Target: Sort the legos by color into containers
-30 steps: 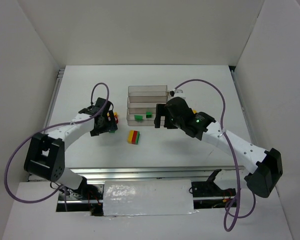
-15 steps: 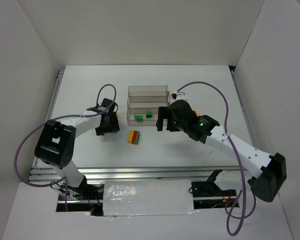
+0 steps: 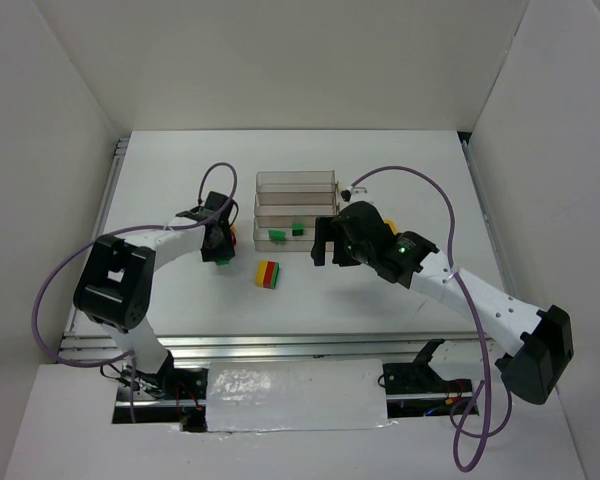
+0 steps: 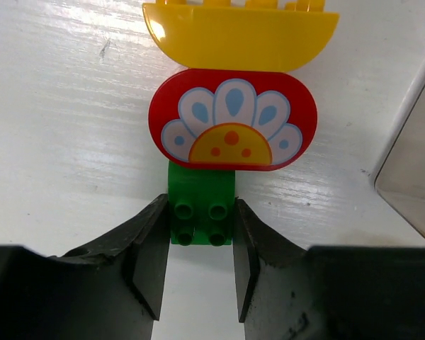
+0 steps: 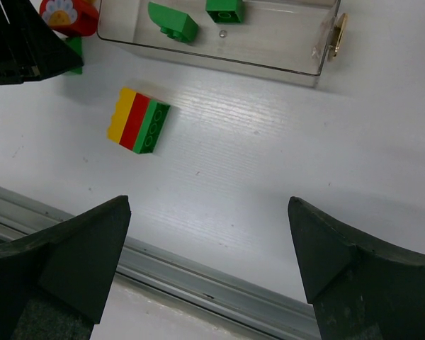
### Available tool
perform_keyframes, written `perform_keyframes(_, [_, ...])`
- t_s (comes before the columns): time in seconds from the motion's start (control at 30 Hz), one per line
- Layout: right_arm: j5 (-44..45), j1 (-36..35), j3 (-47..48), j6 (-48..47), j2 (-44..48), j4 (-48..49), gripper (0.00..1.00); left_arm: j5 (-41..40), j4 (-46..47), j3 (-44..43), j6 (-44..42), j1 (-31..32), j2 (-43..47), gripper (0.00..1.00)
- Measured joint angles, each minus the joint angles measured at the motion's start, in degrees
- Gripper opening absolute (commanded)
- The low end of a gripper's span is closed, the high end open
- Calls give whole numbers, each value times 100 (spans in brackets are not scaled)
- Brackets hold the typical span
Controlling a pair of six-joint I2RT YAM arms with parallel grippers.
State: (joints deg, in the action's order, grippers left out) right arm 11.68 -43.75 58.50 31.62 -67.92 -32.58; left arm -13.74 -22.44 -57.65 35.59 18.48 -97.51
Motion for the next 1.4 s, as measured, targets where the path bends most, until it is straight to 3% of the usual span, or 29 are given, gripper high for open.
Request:
perform_keyframes(0.13, [-11, 0, 0, -17, 0, 0, 100, -17, -50, 0, -24, 68, 22, 9])
perform_keyframes(0.27, [-13, 0, 0, -22, 0, 4, 100, -136, -321, 35, 94, 365, 334, 6])
perform_keyframes(0.47, [15, 0, -2, -22, 0, 35, 100, -256, -885, -264, 243, 984, 1390, 10])
perform_keyframes(0.6, [127, 0, -85, -11, 28, 76, 100, -55, -658, -660, 232, 1075, 1895, 14])
perform_keyframes(0.87, [466, 17, -431, 92, 461, 101, 100, 629, 289, -1130, 234, 1123, 1268, 18])
perform_keyframes(1.03, [542, 72, -535, 94, 695, 116, 100, 769, 470, -1368, 234, 1178, 448, 29])
perform_keyframes(1.1, [549, 101, -597, 92, 721, 116, 100, 765, 492, -1432, 234, 1198, 205, 37])
perform_keyframes(1.13, [546, 114, -638, 92, 737, 125, 100, 761, 494, -1451, 234, 1202, 111, 44])
perform_keyframes(1.17, [546, 127, -669, 90, 743, 116, 100, 752, 494, -1467, 234, 1207, 44, 63])
perform_keyframes(1.27, [527, 151, -723, 68, 745, 127, 100, 704, 501, -1478, 225, 1211, -61, 86])
perform_keyframes(1.4, [463, 153, -734, 39, 745, 149, 100, 590, 511, -1504, 232, 1211, -76, 91])
